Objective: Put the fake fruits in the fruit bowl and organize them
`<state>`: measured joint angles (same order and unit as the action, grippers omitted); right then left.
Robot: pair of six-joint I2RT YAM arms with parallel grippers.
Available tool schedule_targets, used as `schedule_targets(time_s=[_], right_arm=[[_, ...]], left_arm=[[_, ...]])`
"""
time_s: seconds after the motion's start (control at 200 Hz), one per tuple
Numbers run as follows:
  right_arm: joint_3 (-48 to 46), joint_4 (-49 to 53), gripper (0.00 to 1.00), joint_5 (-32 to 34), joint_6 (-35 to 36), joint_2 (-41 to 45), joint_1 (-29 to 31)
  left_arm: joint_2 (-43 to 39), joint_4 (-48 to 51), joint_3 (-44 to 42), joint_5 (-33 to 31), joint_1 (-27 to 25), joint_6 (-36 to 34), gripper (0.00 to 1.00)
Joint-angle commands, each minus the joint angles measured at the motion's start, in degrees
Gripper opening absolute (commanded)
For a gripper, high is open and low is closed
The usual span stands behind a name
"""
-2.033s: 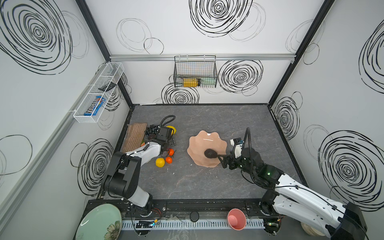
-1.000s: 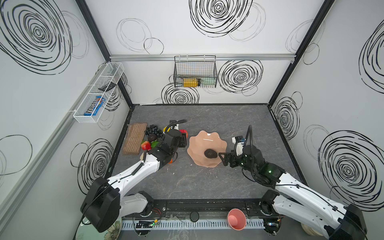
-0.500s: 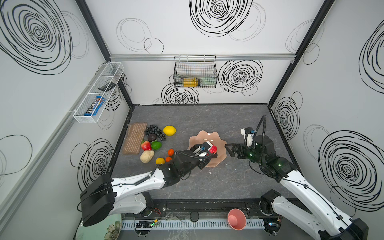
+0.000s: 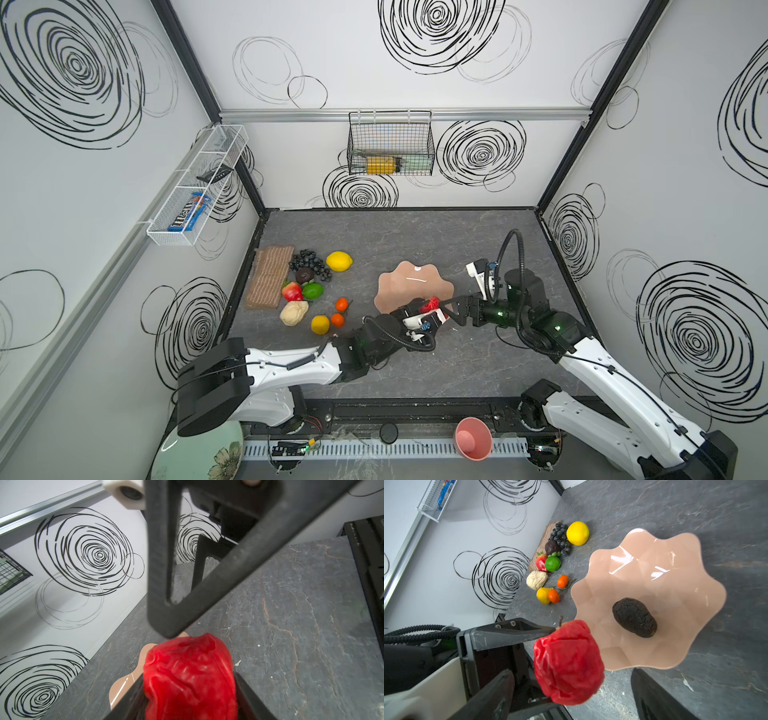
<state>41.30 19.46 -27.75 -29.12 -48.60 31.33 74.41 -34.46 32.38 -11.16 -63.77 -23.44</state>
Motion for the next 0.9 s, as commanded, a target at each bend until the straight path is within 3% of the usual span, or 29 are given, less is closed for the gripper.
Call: schedule_targets(time_s=[0.0,0.22,0.485,0.756,0.896], right_arm=[[0.05,-0.21,0.92,-0.77,1.47,-1.17,2.37],[-0.33,0.83,0.92,4.63,3.03,-3.35,6.32],[-1.65,-0.17,0.88,5.22,3.17,-5.14,6.89],[-1.82,-1.61,0.72,5.9,3.22,-5.68,7.52],[-1.75,-2.55,0.66,8.53,3.11,-4.16,7.52]], left_arm=[[0.73,-4.14,2.38,0.93,-0.56,-2.82,0.61],[0.6,-4.56,2.27,0.89,-0.66,-3.01,0.61],[0.03,-5.88,1.5,0.11,-0.66,-3.34,0.62],[-0.23,-6.16,1.02,-0.18,-0.57,-3.28,0.64],[-0.37,-6.35,0.93,-1.31,-0.5,-1.79,0.71]])
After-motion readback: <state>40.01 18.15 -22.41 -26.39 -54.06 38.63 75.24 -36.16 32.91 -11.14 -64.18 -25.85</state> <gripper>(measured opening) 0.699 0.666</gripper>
